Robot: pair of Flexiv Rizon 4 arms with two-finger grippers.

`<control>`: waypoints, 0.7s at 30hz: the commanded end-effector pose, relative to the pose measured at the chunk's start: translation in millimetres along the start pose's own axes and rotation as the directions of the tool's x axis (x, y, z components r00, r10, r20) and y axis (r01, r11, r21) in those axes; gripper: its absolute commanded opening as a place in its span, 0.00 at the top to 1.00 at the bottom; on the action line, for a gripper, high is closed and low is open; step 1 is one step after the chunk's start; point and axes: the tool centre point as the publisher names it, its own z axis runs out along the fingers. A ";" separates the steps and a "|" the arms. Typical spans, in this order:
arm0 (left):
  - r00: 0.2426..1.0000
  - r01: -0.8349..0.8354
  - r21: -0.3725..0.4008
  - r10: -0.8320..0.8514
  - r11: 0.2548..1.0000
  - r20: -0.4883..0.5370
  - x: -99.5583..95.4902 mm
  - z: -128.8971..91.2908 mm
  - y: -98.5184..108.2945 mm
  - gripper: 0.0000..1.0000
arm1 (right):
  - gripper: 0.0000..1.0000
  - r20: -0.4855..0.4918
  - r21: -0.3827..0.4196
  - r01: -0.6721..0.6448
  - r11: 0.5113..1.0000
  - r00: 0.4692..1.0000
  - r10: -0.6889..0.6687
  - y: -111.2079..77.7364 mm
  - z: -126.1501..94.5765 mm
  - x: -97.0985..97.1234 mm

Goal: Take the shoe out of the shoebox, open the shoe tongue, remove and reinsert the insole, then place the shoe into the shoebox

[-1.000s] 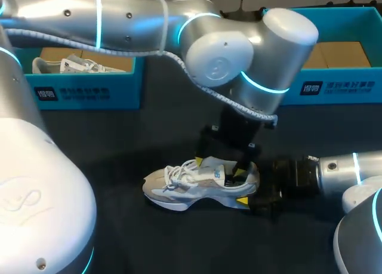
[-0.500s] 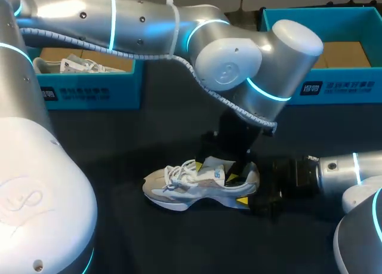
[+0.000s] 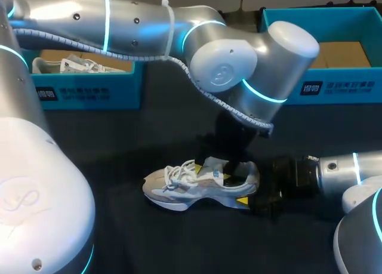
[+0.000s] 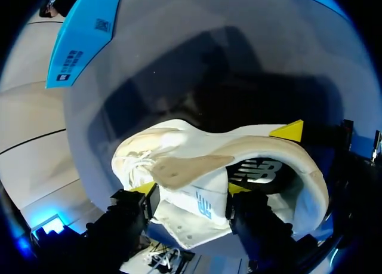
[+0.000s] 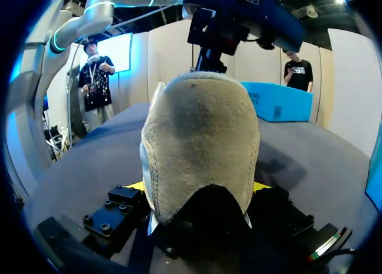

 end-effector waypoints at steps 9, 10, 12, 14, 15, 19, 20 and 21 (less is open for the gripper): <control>0.999 0.006 0.010 -0.005 1.000 -0.035 -16.8 -7.5 6.5 0.48 | 1.00 0.001 0.003 0.000 1.000 1.000 0.000 -0.2 1.3 0.2; 0.999 0.003 0.014 -0.003 1.000 -0.043 -17.7 -9.7 8.9 0.50 | 1.00 0.001 0.003 0.000 1.000 1.000 0.000 -0.2 1.3 0.2; 0.999 0.002 0.018 -0.001 1.000 -0.048 -17.8 -11.6 9.9 0.51 | 1.00 0.001 0.003 0.000 1.000 1.000 0.000 -0.2 1.3 0.2; 0.999 0.002 0.020 -0.001 1.000 -0.054 -18.1 -13.4 11.2 0.55 | 1.00 0.001 0.003 0.000 1.000 1.000 0.000 -0.2 1.3 0.2; 0.998 0.002 0.021 -0.001 1.000 -0.057 -18.8 -14.0 11.5 0.55 | 1.00 0.001 0.003 0.000 1.000 1.000 0.000 -0.2 1.3 0.2; 0.997 0.001 0.028 0.001 1.000 -0.072 -21.8 -16.7 10.0 0.55 | 1.00 0.001 0.003 0.000 1.000 1.000 0.000 -0.2 1.3 0.2; 0.997 0.003 0.034 0.000 0.999 -0.080 -24.1 -18.0 10.7 0.55 | 1.00 0.001 0.003 0.000 1.000 1.000 0.000 -0.2 1.3 0.2; 0.997 0.004 0.037 -0.001 0.999 -0.082 -24.6 -18.4 10.8 0.56 | 1.00 0.001 0.003 0.000 1.000 1.000 0.000 -0.2 1.3 0.2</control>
